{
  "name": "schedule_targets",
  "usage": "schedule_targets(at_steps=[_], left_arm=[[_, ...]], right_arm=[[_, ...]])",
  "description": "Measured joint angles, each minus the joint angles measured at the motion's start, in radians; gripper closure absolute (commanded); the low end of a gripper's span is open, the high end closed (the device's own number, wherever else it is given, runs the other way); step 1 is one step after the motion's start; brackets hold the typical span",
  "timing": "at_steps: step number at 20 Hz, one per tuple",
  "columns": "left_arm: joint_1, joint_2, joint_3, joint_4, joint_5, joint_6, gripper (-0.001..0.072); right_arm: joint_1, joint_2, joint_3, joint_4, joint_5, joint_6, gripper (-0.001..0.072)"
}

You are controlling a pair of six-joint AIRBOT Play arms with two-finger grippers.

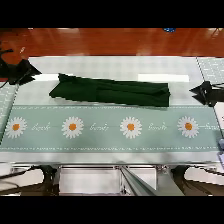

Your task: Fold the shirts.

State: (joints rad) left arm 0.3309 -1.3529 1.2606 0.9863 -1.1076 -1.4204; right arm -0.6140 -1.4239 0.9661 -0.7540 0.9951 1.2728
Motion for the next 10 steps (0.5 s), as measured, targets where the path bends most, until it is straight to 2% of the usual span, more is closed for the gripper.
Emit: schedule_targets(at_steps=[4,10], left_arm=[[-0.096,0.227,-0.269,-0.071,0.122,0.045,0.0204],[-0.216,0.319,-0.394,-0.108,0.178,0.065,0.0204]], right_arm=[[0.047,-0.028,-0.076,0.047,-0.045,-0.003,0.0293],[0.164,-0.145,-0.064,0.215,-0.060,-0.066,0.0293]])
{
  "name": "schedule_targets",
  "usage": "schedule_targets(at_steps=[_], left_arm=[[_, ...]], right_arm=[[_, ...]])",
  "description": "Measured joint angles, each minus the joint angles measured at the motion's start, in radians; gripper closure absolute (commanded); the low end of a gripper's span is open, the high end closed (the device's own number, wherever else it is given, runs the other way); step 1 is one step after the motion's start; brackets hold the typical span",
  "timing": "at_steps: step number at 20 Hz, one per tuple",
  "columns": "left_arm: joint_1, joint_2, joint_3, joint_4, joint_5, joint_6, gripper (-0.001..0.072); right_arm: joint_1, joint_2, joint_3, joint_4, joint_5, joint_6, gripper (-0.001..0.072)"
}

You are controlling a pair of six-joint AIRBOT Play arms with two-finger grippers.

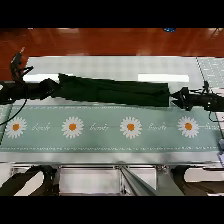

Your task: Fold the shirts.

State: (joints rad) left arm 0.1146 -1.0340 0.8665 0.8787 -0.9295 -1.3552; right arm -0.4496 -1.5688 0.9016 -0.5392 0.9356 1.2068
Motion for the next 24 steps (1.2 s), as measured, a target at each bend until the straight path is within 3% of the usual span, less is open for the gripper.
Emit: schedule_targets(at_steps=[3,4,5,6,10,11,12,13,20,24], left_arm=[[-0.027,0.009,-0.013,-0.005,0.007,0.001,0.0204],[-0.034,0.010,-0.015,-0.005,0.010,0.001,0.0204],[-0.038,0.012,-0.017,-0.006,0.014,0.001,0.0204],[-0.043,0.012,-0.018,-0.009,0.016,0.001,0.0204],[-0.058,0.013,-0.020,-0.013,0.034,0.001,0.0214],[-0.064,0.013,-0.020,-0.013,0.033,0.001,0.0309],[-0.070,0.013,-0.021,-0.014,0.034,0.001,0.0548],[-0.078,0.013,-0.021,-0.015,0.037,0.001,0.0680],[-0.238,-0.019,-0.017,-0.028,0.096,0.006,0.0685],[-0.405,-0.159,0.058,-0.055,0.157,0.008,0.0685]], right_arm=[[0.071,-0.070,0.058,0.052,0.003,-0.002,0.0314],[0.093,-0.091,0.080,0.059,0.003,0.006,0.0437],[0.115,-0.111,0.102,0.058,-0.005,0.010,0.0604],[0.136,-0.127,0.125,0.049,-0.008,0.017,0.0695],[0.182,-0.130,0.199,0.051,0.014,0.013,0.0692],[0.184,-0.113,0.209,0.045,0.029,0.012,0.0693],[0.184,-0.092,0.215,0.028,0.044,0.011,0.0693],[0.182,-0.061,0.220,0.001,0.065,0.011,0.0693],[0.136,0.311,0.156,-0.227,0.211,0.043,0.0693],[0.097,0.601,0.043,-0.270,0.285,0.066,0.0693]])
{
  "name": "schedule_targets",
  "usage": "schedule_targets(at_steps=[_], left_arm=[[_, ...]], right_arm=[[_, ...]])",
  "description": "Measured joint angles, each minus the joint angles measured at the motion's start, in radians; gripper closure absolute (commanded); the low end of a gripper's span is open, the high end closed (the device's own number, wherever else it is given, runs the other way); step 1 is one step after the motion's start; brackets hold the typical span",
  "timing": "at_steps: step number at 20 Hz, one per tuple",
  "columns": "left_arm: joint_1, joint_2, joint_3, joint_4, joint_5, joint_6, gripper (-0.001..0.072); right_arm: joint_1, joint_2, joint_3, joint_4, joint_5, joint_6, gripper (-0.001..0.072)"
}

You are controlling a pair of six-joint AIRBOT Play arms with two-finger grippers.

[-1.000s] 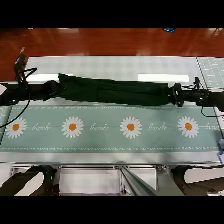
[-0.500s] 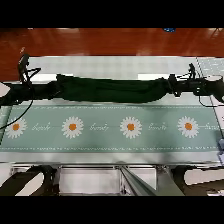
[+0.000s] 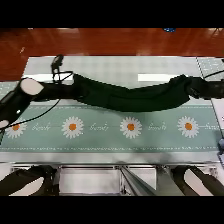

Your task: Fold the shirts.

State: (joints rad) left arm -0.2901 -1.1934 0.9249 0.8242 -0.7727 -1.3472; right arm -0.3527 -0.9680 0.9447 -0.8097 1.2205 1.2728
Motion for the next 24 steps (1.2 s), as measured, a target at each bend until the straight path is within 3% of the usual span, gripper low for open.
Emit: schedule_targets(at_steps=[7,15,20,24], left_arm=[[-0.294,-0.418,0.375,-0.011,-0.048,-0.045,0.0686],[-0.537,-0.763,0.797,-0.020,-0.228,-0.117,0.0685],[-0.418,-0.752,0.877,0.003,-0.373,-0.126,0.0684],[-0.204,-0.571,0.780,0.113,-0.466,-0.122,0.0684]], right_arm=[[-0.018,0.388,-0.123,-0.009,0.104,0.106,0.0693],[-0.019,0.497,-0.140,0.002,0.143,0.174,0.0693],[-0.014,0.478,-0.141,0.008,0.132,0.183,0.0693],[0.097,0.385,-0.141,0.037,0.053,0.184,0.0693]])
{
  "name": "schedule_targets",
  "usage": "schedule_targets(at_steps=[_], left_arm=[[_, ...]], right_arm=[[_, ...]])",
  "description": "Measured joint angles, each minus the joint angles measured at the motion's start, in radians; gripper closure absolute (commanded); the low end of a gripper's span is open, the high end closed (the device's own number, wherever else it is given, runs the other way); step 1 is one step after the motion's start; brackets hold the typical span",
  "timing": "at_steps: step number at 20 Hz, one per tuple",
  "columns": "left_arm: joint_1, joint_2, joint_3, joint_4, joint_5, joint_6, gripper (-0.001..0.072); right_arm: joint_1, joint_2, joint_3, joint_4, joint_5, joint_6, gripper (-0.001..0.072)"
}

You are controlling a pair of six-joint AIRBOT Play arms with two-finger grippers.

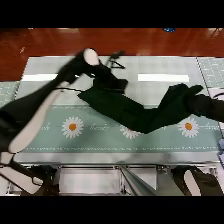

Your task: Fold the shirts.

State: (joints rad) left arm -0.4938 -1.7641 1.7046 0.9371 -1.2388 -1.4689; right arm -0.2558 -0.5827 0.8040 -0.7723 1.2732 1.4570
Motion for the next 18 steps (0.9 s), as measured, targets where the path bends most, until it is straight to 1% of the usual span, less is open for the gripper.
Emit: schedule_targets(at_steps=[4,7,9,12,14,18], left_arm=[[0.227,0.330,-0.271,0.061,0.022,0.042,0.0684],[0.369,0.606,-0.518,0.083,0.075,0.067,0.0684],[0.439,0.784,-0.679,0.083,0.092,0.079,0.0684],[0.492,0.984,-0.866,0.088,0.111,0.084,0.0684],[0.508,1.071,-0.956,0.088,0.114,0.073,0.0684],[0.520,1.138,-1.050,0.085,0.130,0.064,0.0684]], right_arm=[[0.248,-0.196,0.018,0.051,-0.215,0.002,0.0693],[0.428,-0.424,0.103,0.074,-0.372,-0.001,0.0693],[0.514,-0.592,0.199,0.089,-0.435,-0.001,0.0693],[0.600,-0.825,0.371,0.126,-0.479,-0.002,0.0692],[0.638,-0.954,0.485,0.164,-0.492,-0.002,0.0692],[0.697,-1.136,0.659,0.234,-0.489,-0.002,0.0692]])
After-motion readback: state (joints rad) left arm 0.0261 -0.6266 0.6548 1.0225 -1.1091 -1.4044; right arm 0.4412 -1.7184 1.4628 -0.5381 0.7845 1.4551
